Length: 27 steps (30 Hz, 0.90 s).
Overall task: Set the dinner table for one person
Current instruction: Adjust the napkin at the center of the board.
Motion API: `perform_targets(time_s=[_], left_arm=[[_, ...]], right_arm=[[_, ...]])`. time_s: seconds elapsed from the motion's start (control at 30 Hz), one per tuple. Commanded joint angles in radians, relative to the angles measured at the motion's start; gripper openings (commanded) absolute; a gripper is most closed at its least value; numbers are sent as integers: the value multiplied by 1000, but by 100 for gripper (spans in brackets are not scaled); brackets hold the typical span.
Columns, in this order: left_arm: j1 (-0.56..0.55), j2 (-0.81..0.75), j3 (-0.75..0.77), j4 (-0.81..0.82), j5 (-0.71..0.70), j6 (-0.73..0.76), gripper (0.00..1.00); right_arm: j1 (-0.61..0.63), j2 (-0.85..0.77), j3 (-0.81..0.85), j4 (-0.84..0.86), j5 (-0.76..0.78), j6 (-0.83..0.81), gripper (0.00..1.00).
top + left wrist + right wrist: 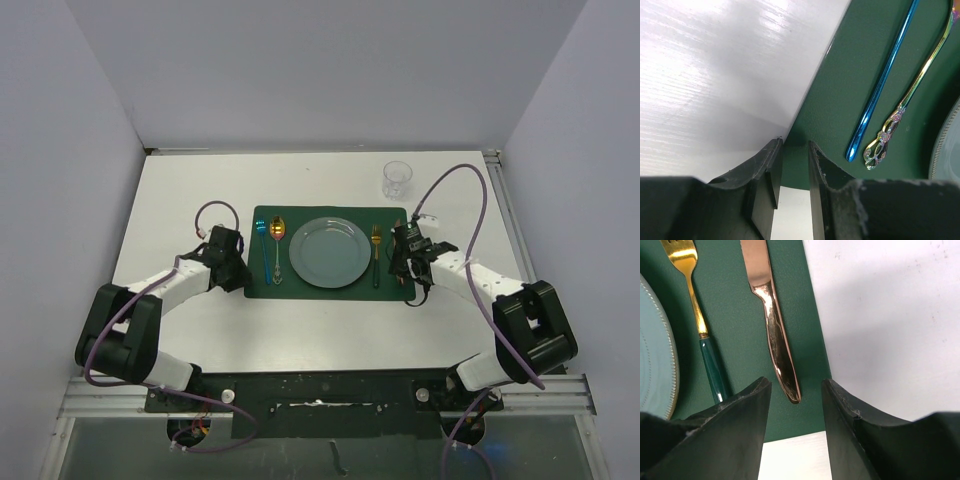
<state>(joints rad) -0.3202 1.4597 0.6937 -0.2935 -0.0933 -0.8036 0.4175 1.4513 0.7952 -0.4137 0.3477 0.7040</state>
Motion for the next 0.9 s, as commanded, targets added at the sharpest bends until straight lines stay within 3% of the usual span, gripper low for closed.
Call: perform_targets(time_s=[0.0, 0.87], left_arm=[[-13, -28, 33, -26, 20, 4, 23], [-131, -20, 110, -113, -47, -7, 23]], right_arm=[[-11, -12, 54, 18, 43, -11, 46], [-28, -49, 62, -1, 50, -30, 45]])
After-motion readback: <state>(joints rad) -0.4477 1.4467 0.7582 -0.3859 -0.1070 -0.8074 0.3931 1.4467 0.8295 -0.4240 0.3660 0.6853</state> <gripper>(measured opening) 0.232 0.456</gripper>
